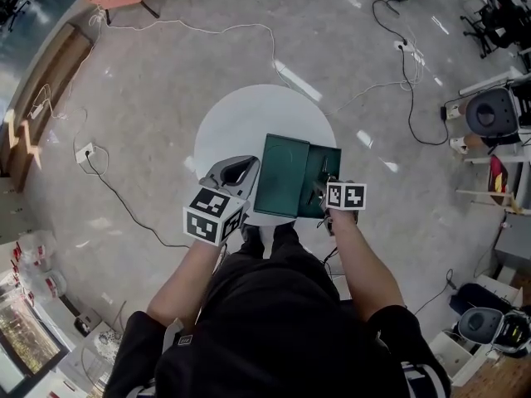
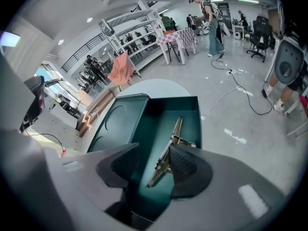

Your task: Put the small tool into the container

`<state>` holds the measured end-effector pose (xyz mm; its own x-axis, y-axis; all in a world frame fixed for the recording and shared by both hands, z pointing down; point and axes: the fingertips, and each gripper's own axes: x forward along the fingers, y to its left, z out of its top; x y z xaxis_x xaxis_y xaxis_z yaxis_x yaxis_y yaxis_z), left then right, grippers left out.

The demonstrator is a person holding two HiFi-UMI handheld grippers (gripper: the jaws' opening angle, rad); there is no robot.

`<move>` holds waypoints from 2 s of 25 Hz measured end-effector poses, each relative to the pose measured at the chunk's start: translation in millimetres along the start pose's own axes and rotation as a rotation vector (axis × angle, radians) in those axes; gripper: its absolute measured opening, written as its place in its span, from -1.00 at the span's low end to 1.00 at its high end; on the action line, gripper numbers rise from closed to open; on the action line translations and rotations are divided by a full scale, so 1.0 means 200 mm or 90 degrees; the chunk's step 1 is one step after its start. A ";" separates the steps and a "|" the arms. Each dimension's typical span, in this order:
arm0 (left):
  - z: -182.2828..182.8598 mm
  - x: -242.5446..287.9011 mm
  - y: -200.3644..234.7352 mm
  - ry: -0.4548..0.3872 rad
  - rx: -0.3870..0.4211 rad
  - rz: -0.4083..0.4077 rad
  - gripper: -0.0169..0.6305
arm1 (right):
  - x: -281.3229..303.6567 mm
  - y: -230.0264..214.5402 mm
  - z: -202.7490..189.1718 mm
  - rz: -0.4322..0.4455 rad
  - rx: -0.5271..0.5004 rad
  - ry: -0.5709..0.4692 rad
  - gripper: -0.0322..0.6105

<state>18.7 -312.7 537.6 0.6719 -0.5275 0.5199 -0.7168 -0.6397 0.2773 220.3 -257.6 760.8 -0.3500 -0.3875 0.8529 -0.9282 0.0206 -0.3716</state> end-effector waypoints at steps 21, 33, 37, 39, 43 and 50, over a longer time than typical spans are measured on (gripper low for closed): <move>-0.10 -0.20 0.03 -0.007 0.006 -0.007 -0.93 | 0.02 -0.04 0.06 -0.086 -0.132 0.005 -0.50; -0.17 -0.29 0.11 -0.010 -0.024 0.016 -0.93 | 0.04 0.03 0.08 0.009 -0.035 -0.038 -0.84; -0.17 -0.27 0.09 -0.008 -0.024 0.008 -0.93 | 0.02 -0.04 0.04 -0.035 -0.055 -0.010 -0.73; -0.16 -0.24 0.07 -0.008 -0.021 0.004 -0.93 | 0.00 -0.09 0.04 -0.063 -0.070 -0.002 -0.58; -0.14 -0.21 0.03 -0.009 -0.013 -0.006 -0.93 | -0.06 -0.18 0.03 -0.098 -0.092 0.000 -0.47; -0.07 -0.18 0.00 -0.026 0.012 -0.028 -0.93 | -0.20 -0.17 0.08 -0.102 -0.083 -0.075 -0.47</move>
<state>-8.3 -286.1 529.0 0.7099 -0.5209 0.4741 -0.6831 -0.6733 0.2830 268.5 -258.1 733.8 -0.1865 -0.5000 0.8457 -0.9819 0.0655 -0.1779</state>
